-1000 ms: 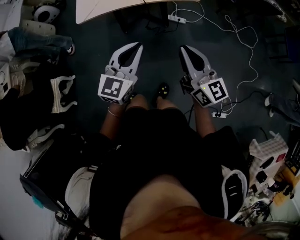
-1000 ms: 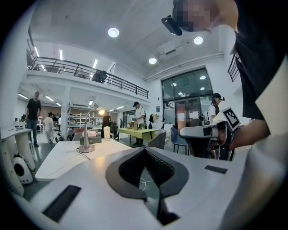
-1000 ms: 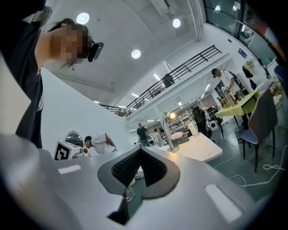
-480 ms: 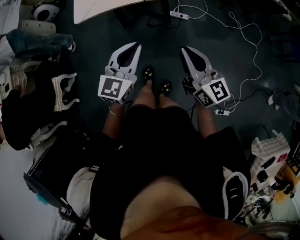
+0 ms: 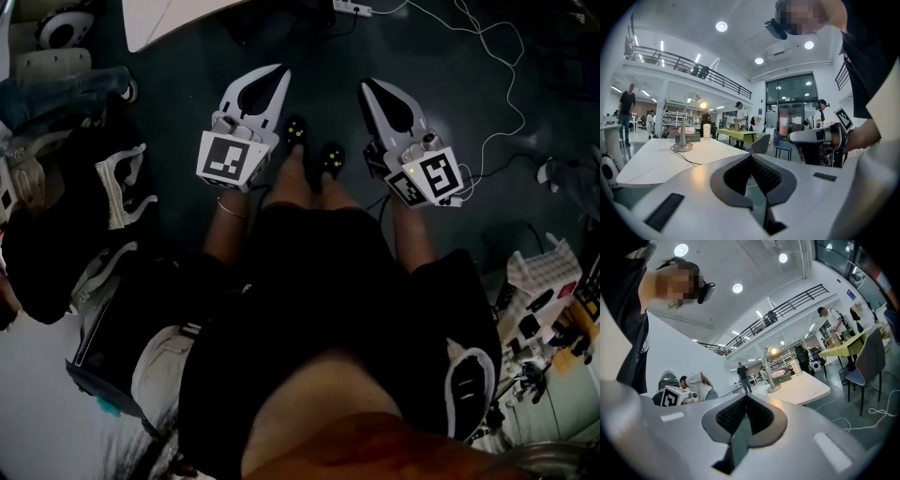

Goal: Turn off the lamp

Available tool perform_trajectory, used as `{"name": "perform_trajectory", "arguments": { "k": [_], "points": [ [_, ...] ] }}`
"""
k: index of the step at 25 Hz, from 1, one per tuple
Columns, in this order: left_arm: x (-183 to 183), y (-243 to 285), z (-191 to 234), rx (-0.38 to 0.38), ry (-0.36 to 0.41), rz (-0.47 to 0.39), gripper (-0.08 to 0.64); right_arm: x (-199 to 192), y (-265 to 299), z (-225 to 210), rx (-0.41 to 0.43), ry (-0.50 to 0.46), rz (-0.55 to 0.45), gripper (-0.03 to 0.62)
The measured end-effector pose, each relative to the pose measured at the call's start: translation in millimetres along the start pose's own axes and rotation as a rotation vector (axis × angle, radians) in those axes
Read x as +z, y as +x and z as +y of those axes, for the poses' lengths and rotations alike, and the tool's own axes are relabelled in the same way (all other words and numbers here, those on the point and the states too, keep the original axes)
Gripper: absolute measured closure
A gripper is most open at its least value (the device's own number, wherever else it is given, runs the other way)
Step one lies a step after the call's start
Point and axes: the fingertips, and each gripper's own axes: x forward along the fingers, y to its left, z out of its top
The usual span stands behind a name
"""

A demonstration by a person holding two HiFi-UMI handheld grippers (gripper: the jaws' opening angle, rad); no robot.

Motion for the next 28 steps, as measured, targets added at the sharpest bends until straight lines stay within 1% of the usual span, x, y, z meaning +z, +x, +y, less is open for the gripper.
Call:
{"name": "perform_trajectory", "arguments": {
  "k": [2, 5, 7, 9, 11, 15, 18, 20, 24, 26, 28],
  "points": [
    [-8, 5, 9, -0.005, -0.006, 0.019, 0.554, -7, 10, -4, -0.014, -0.006, 0.013, 0.592],
    [-19, 14, 20, -0.004, -0.05, 0.015, 0.554, -13, 23, -11, -0.028, -0.014, 0.022, 0.591],
    [-27, 18, 31, 0.018, -0.084, 0.036, 0.554, -11, 32, -13, -0.025, -0.008, -0.002, 0.591],
    [-34, 22, 40, 0.024, -0.096, 0.052, 0.554, -10, 40, -15, -0.021, 0.004, -0.026, 0.591],
    [-40, 26, 46, 0.018, -0.092, 0.056, 0.554, -15, 47, -18, -0.026, -0.005, -0.025, 0.591],
    [-53, 36, 57, -0.001, -0.07, 0.049, 0.554, -32, 64, -28, -0.07, -0.049, 0.022, 0.591],
    [-63, 44, 64, -0.007, -0.081, 0.053, 0.554, -43, 76, -35, -0.089, -0.078, 0.054, 0.591],
    [-69, 49, 73, -0.002, -0.078, 0.053, 0.554, -49, 86, -40, -0.089, -0.073, 0.056, 0.591],
    [-85, 51, 89, 0.013, -0.041, 0.079, 0.554, -64, 107, -47, -0.08, -0.07, 0.074, 0.589],
    [-93, 51, 96, 0.025, -0.023, 0.095, 0.554, -66, 117, -45, -0.055, -0.043, 0.056, 0.589],
    [-99, 53, 98, 0.025, -0.023, 0.098, 0.554, -65, 124, -43, -0.028, -0.049, 0.05, 0.589]
  ]
}}
